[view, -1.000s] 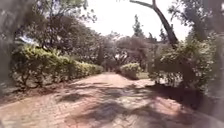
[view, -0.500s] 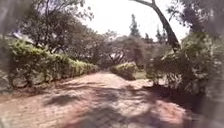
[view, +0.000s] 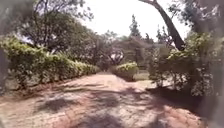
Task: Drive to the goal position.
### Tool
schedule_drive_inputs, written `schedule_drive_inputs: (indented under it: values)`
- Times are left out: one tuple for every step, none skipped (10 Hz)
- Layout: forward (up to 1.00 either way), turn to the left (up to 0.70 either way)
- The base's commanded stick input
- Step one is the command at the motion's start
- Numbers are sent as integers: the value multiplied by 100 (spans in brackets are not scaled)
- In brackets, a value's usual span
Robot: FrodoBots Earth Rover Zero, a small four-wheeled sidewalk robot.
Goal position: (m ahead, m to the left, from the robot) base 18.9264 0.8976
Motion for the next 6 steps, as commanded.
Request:
schedule_drive_inputs:
  values:
    - [50,0]
    - [50,0]
    - [50,0]
    - [50,0]
    - [50,0]
    - [50,0]
